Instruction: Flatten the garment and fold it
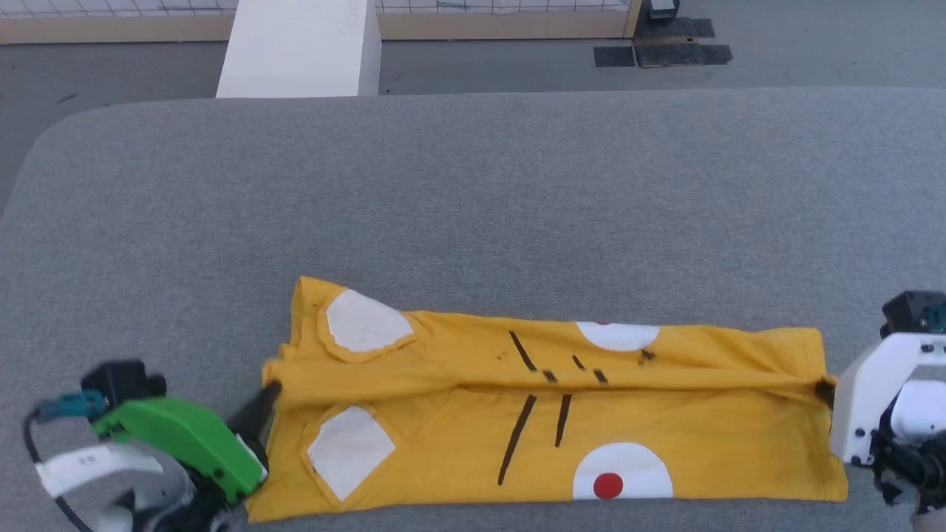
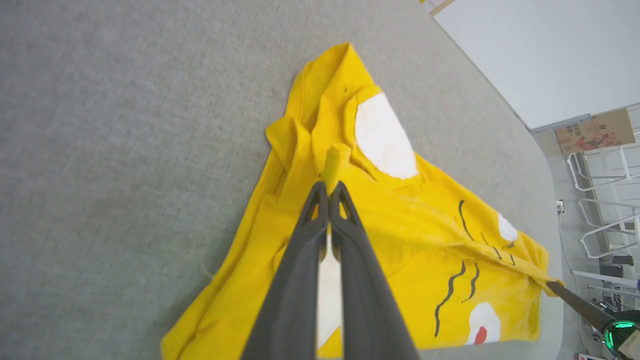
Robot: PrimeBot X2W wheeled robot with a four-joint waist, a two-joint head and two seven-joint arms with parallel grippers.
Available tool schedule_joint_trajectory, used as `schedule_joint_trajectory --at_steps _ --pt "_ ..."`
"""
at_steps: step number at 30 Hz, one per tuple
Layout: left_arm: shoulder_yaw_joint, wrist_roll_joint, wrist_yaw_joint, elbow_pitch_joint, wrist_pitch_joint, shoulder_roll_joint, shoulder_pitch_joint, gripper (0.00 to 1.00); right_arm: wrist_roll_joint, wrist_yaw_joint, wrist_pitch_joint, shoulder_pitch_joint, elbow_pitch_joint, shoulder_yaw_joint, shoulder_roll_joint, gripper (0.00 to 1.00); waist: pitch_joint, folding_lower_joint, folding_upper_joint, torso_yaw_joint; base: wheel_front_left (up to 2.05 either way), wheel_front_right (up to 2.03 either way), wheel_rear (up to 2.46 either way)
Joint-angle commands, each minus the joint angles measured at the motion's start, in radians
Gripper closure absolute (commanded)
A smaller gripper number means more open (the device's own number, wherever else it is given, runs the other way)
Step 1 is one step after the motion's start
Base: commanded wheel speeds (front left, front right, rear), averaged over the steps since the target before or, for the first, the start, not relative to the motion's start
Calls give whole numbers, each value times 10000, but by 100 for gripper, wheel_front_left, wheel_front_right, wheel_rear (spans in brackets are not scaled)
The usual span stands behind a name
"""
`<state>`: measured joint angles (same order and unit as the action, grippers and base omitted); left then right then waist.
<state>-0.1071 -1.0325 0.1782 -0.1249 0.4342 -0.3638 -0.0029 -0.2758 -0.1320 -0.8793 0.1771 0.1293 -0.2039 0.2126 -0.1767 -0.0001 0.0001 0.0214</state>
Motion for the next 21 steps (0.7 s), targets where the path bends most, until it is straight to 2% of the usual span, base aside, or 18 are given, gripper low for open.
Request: schedule_joint_trajectory --at_steps 1,4,5,6,7,8,9,10,16,18,21 --pt "4 -37 37 181 -82 74 313 100 64 13 76 -225 97 -29 -53 100 51 1 -1 48 0 0 0" --pt "-151 -129 5 926 -74 261 644 100 97 13 189 -517 284 25 -219 100 178 1 -1 81 0 0 0" --pt "-206 -159 5 1173 -69 339 677 100 53 13 309 -569 310 58 -265 81 216 1 -1 89 0 0 0" --pt "-251 -156 3 1357 -64 375 680 100 -9 13 411 -605 340 70 -294 56 271 1 -1 94 0 0 0" --pt "-275 -139 20 1563 -80 402 674 100 -84 13 498 -661 382 52 -334 0 348 1 -1 89 0 0 0" --pt "-277 -144 46 1710 -87 427 674 100 -141 13 562 -712 391 34 -354 0 420 1 -1 74 0 0 0" --pt "-273 -129 72 1836 -109 434 669 58 -203 13 613 -781 368 -19 -361 0 488 1 -1 59 0 0 0" --pt "-273 -71 97 1895 -139 401 648 0 -253 13 635 -839 328 -64 -352 0 552 1 -1 49 0 0 0" --pt "-63 684 562 1428 -299 -381 283 0 -992 13 31 -1417 -977 -740 47 0 985 1 -1 129 0 0 0" --pt "51 1101 669 1081 -648 -624 65 0 -1185 13 -191 -1483 -1364 -981 234 0 977 1 -1 169 0 0 0" --pt "159 2110 424 560 -1996 -930 -324 0 -1364 13 -300 -1313 -1566 -1170 563 0 857 1 -1 179 0 0 0"
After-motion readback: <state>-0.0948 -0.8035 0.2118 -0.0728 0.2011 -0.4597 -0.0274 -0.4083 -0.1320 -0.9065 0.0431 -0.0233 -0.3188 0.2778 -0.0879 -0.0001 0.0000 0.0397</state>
